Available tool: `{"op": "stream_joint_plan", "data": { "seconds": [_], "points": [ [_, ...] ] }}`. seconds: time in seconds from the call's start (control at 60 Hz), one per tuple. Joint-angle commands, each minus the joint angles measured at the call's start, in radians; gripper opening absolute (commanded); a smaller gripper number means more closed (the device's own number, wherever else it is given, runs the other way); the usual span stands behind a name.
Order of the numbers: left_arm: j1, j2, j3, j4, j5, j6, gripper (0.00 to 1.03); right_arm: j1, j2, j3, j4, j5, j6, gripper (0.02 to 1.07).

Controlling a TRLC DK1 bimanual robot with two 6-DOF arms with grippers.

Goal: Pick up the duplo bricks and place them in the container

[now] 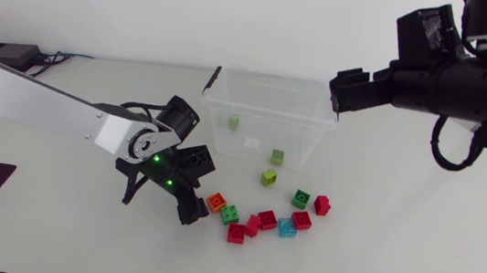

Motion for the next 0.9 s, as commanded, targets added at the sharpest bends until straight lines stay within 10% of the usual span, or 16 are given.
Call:
{"op": "stream_joint_plan", "data": {
  "seconds": [0.0, 0.367, 0.567, 0.667, 0.883],
  "points": [
    [-0.018, 0.023, -0.003, 0.011, -0.001, -0.023, 0.91, -0.017, -0.043, -0.071, -0.010, 0.007, 0.004, 1.03],
    [-0.055, 0.084, 0.037, 0.075, -0.036, -0.088, 0.91, -0.046, -0.184, -0.315, 0.013, -0.008, 0.017, 1.03],
    [-0.050, 0.113, 0.066, 0.114, -0.059, -0.101, 0.72, -0.042, -0.212, -0.427, 0.027, -0.032, 0.027, 1.03],
    [-0.049, 0.115, 0.069, 0.115, -0.056, -0.100, 0.40, -0.032, -0.178, -0.457, 0.035, -0.037, 0.048, 1.03],
    [-0.061, 0.083, 0.016, 0.183, -0.027, -0.086, 0.32, -0.020, -0.006, -0.459, 0.053, -0.052, 0.059, 1.02]
  ]
}}
